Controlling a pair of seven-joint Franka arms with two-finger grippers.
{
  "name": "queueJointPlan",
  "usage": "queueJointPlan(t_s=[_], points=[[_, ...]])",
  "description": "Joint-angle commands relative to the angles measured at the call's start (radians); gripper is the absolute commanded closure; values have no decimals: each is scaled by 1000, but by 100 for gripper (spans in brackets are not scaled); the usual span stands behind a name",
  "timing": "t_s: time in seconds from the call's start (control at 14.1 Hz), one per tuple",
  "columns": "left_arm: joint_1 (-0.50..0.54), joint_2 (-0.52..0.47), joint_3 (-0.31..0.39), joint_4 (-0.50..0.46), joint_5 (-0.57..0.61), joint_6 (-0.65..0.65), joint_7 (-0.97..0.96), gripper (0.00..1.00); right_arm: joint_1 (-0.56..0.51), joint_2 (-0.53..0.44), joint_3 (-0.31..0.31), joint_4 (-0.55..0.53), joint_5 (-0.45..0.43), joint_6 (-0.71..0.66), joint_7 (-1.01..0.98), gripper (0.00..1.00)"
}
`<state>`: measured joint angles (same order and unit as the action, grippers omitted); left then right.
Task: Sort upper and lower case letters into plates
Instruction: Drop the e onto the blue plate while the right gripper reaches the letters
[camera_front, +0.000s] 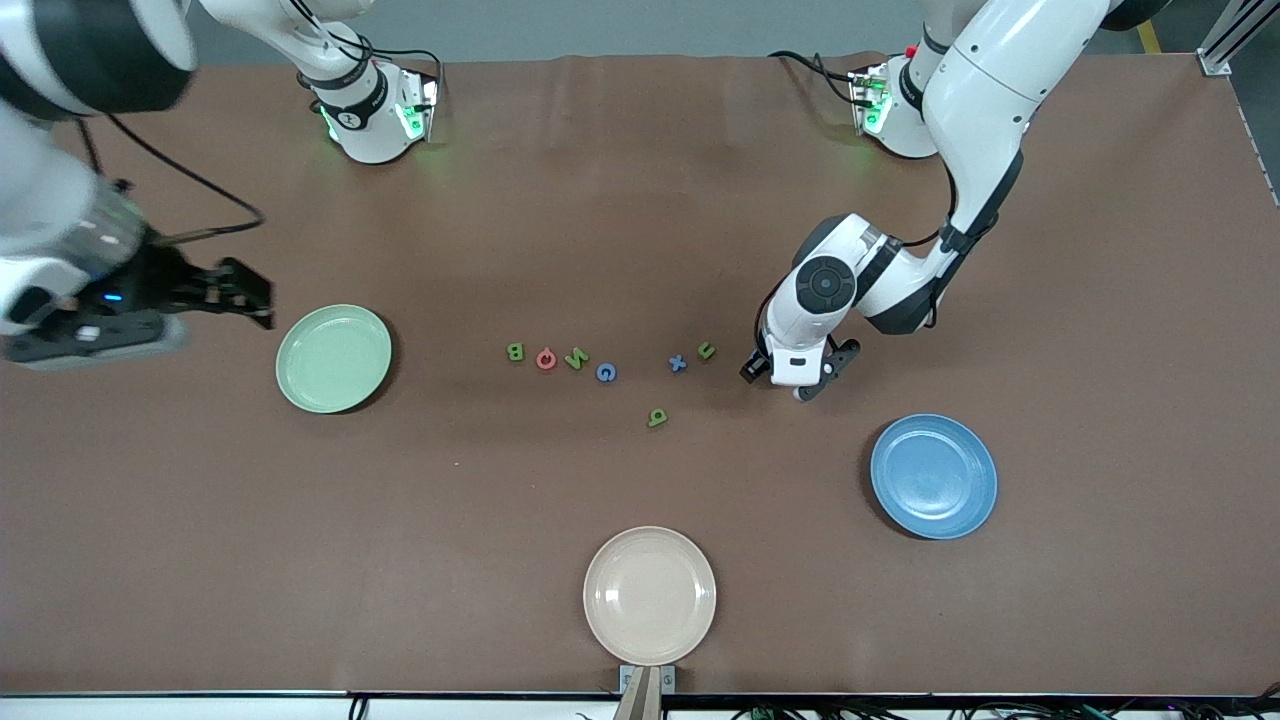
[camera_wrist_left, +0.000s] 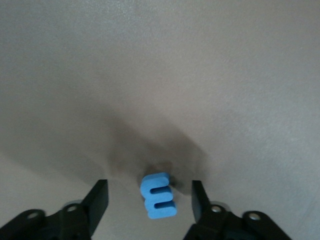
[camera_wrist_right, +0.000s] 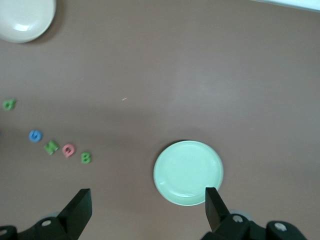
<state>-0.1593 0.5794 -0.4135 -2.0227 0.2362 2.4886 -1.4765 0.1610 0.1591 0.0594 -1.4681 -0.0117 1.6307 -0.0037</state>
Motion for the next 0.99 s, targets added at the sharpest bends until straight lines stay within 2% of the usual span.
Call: queueJointPlan(t_s=[0.0,0.07,0.21,0.28,0.35,0.43,0.57,0.71,0.92], points=[[-8,39,1,33,23,13,-41,35,127,-1,-7,-108,18,62,80,0],[-8,40,2,33,23,13,-41,42,173,2,-7,-170,18,131,176,0],[-6,39,2,33,23,13,-41,70,274,35,-7,-279,18,278,279,0],[-5,37,2,38,23,13,-38,87,310,74,-7,-285,18,306,278,0],[0,33,4,50,34,13,-28,100,349,112,-7,-276,18,337,280,0],[9,25,4,61,61,7,-25,100,382,147,-7,-278,30,398,283,0],[46,5,9,100,113,4,-25,100,413,224,-7,-278,111,475,280,0],[88,0,10,162,153,-38,8,100,468,296,-7,-278,111,576,274,0],[200,2,10,229,192,-111,207,100,509,382,-9,-276,110,688,272,0]])
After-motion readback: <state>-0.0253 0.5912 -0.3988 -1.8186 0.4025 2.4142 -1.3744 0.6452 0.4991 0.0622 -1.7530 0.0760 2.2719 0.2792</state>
